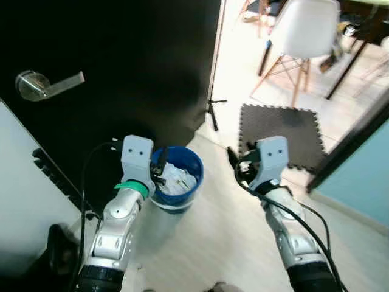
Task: Clean up the room
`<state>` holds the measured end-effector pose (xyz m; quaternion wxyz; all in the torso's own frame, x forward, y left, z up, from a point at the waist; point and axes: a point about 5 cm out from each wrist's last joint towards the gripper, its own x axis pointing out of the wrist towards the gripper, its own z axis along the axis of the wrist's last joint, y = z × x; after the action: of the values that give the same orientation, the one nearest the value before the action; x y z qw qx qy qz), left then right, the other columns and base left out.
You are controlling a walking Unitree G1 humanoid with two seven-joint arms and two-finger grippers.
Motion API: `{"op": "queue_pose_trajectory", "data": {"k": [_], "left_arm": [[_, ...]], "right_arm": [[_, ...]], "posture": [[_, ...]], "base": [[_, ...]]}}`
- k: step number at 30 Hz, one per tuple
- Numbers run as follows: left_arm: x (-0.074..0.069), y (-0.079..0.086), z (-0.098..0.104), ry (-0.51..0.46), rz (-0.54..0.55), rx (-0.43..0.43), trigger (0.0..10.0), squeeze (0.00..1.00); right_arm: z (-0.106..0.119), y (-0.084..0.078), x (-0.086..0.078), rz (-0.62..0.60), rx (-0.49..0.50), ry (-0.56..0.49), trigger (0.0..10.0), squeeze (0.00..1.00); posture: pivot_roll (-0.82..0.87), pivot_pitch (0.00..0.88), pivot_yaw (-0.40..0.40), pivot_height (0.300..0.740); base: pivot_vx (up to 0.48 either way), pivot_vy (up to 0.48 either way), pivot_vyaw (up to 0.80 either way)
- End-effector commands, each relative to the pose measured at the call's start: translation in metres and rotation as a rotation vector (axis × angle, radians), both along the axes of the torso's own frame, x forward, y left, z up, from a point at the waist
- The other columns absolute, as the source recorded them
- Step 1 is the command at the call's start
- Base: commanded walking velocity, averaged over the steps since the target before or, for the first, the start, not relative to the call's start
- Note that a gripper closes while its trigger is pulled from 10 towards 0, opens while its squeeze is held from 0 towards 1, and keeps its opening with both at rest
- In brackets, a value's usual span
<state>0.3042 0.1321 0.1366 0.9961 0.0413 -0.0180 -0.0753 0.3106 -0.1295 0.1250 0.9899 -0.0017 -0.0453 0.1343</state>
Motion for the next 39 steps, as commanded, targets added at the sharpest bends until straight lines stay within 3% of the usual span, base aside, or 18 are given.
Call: {"op": "queue_pose_trajectory", "data": {"k": [1, 18, 33, 37, 39], "left_arm": [[-0.002, 0.003, -0.006, 0.022, 0.012, 0.005, 10.0, 0.0], [-0.002, 0.002, -0.006, 0.024, 0.007, 0.001, 10.0, 0.0], [0.0, 0.001, -0.006, 0.052, 0.005, -0.01, 10.0, 0.0], [0.001, 0.001, 0.001, 0.004, 0.009, 0.016, 10.0, 0.0], [0.0, 0.001, 0.005, -0.039, -0.012, 0.068, 10.0, 0.0]], "right_arm": [[-0.002, 0.004, -0.001, 0.014, 0.0, 0.013, 10.0, 0.0], [-0.003, 0.004, -0.001, 0.009, 0.002, 0.025, 10.0, 0.0], [-0.004, 0.003, -0.001, 0.003, 0.006, 0.039, 10.0, 0.0], [-0.004, 0.002, 0.0, 0.002, 0.004, 0.038, 10.0, 0.0], [-0.003, 0.002, -0.001, 0.001, 0.003, 0.034, 10.0, 0.0]], "posture": [[-0.08, 0.039, 0.033, 0.735], [-0.08, 0.039, 0.034, 0.735], [-0.08, 0.038, 0.033, 0.735], [-0.09, 0.032, 0.032, 0.735], [-0.09, 0.03, 0.033, 0.735]], "base": [[-0.292, 0.0, 0.0], [-0.289, 0.0, 0.0], [-0.017, 0.0, -0.78], [0.0, 0.0, -0.8], [0.0, 0.0, -0.8]]}}
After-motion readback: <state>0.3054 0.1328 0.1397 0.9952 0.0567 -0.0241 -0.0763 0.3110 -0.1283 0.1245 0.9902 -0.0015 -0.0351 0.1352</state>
